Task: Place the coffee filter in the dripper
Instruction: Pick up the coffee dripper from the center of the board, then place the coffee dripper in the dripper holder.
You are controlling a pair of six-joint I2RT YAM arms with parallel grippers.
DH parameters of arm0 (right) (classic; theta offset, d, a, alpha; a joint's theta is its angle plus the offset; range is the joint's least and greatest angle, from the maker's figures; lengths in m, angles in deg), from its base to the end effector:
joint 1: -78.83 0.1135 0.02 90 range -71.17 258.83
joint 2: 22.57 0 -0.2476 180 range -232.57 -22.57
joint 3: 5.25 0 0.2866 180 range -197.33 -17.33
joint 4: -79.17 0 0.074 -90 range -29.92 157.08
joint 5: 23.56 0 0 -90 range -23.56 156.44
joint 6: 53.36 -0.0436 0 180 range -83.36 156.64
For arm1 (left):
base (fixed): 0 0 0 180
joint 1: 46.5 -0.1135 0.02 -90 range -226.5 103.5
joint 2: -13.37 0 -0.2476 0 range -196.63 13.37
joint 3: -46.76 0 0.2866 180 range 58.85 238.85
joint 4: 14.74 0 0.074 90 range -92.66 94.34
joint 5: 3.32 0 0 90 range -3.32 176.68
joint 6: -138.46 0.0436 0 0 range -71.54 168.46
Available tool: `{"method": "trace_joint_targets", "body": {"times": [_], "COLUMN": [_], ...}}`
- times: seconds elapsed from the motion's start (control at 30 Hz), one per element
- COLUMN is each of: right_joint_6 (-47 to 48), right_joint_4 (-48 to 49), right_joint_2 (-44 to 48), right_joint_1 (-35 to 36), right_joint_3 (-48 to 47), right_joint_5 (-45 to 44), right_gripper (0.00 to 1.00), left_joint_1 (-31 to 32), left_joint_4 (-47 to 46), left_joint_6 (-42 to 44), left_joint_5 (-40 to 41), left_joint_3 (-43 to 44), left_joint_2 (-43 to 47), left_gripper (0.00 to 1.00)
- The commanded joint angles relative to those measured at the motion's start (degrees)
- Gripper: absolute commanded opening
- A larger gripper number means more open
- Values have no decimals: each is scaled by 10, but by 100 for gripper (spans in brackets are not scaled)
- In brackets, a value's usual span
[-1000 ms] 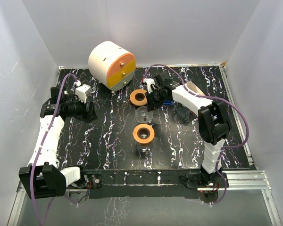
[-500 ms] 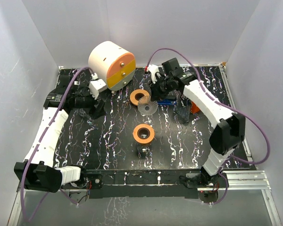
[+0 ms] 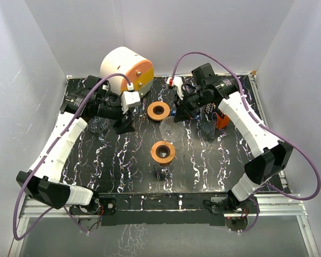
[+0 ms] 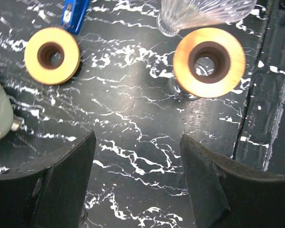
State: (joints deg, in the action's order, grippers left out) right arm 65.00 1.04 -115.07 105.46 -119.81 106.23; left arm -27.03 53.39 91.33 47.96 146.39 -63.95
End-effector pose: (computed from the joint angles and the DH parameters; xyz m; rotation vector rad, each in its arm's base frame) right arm 0.3061 0.1847 0.3793 -1.3500 2.0170 0.8618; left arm 0.2795 -0.1277 0.3864 1.4081 1.7212 -0.5763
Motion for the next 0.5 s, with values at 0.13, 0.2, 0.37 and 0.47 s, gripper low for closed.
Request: {"method": "trace_joint_targets", "body": {"times": [0.13,0.2,0.37,0.47], "right_joint_6": [78,83,83,81], "right_joint_4": [-71,-74,-74,-73], "right_joint_2": [-1,0,-9,-21], "right_joint_1": [3,4,23,42], "right_joint_3": [21,24,32,31], "right_joint_5": [102,109,111,106], "right_gripper": [0,0,0,0], "left_joint_1": [86,105,135,146], "left_joint_4": [54,65,78,97], "left_joint_6": [72,77,91,111], "left_joint_5": [-32,-37,-63,-62], "left_joint_3": [53,65,83,99], "left_joint_2": [-28,-41,-54,-65], "left_gripper": [69,68,65,64]}}
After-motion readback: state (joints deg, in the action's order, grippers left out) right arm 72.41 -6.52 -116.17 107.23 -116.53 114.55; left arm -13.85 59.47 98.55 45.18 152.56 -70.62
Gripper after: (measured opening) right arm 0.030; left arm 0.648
